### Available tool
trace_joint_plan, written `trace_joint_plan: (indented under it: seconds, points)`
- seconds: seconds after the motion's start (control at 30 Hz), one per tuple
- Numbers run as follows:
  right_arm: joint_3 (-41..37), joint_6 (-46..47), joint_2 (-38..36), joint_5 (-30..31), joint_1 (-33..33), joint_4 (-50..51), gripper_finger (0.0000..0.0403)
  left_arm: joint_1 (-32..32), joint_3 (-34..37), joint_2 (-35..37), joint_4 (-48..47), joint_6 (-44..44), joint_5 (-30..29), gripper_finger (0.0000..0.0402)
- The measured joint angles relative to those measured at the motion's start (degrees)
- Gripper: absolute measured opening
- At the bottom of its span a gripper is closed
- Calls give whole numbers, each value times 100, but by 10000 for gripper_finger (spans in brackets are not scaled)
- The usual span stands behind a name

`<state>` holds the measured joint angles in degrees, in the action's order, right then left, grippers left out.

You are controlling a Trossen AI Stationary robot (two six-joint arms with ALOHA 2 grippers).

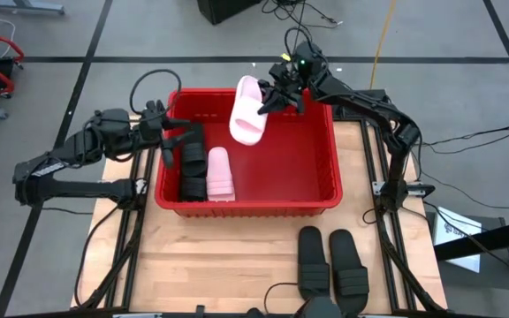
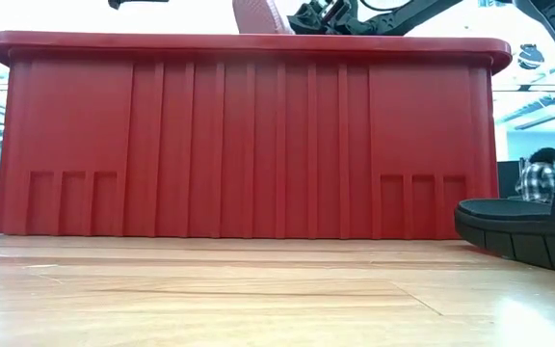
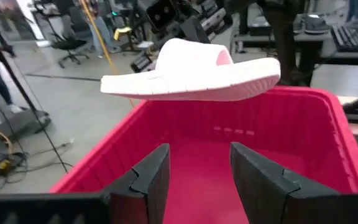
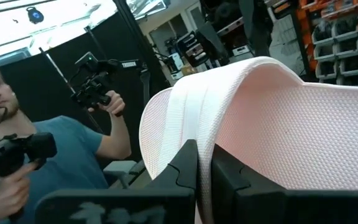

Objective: Pick and place slides into bin
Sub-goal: Put the white slipper into the red bin

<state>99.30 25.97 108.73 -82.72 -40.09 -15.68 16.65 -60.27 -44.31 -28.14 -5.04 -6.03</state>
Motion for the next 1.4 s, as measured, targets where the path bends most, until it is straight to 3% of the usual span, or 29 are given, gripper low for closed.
trace_joint_plan:
  seconds: [0.1, 0.3, 0.47, 0.77, 0.93, 1.17, 1.27, 1.4]
  points:
    - [-57, -115, 0, 34, 110, 0, 6, -65, 0, -270, -44, -122, -53, 168]
    - [-104, -91, -1, 17, 349, 9, 6, -177, 2, -933, 111, -1886, -218, 168]
    - [-104, 42, -24, 11, 325, 7, 6, -398, -164, -1032, 58, -2664, -1009, 168]
    - [-106, -18, -24, 26, 141, 98, 6, -1145, -229, -986, 399, -3680, -1082, 168]
    - [-106, -100, -24, 65, 160, 230, 6, -1219, -229, -1379, 666, -4216, -1852, 168]
    - [-111, -1071, -24, 1034, 188, 1323, 6, -1713, -229, -1600, 1812, -5536, -3649, 168]
    - [-111, -1447, -24, 1400, 150, 1762, 6, -1962, -283, -1583, 1953, -5829, -3870, 168]
    - [-113, -1485, -24, 1552, 136, 1809, 6, -2047, -512, -1698, 1394, -5704, -3963, 168]
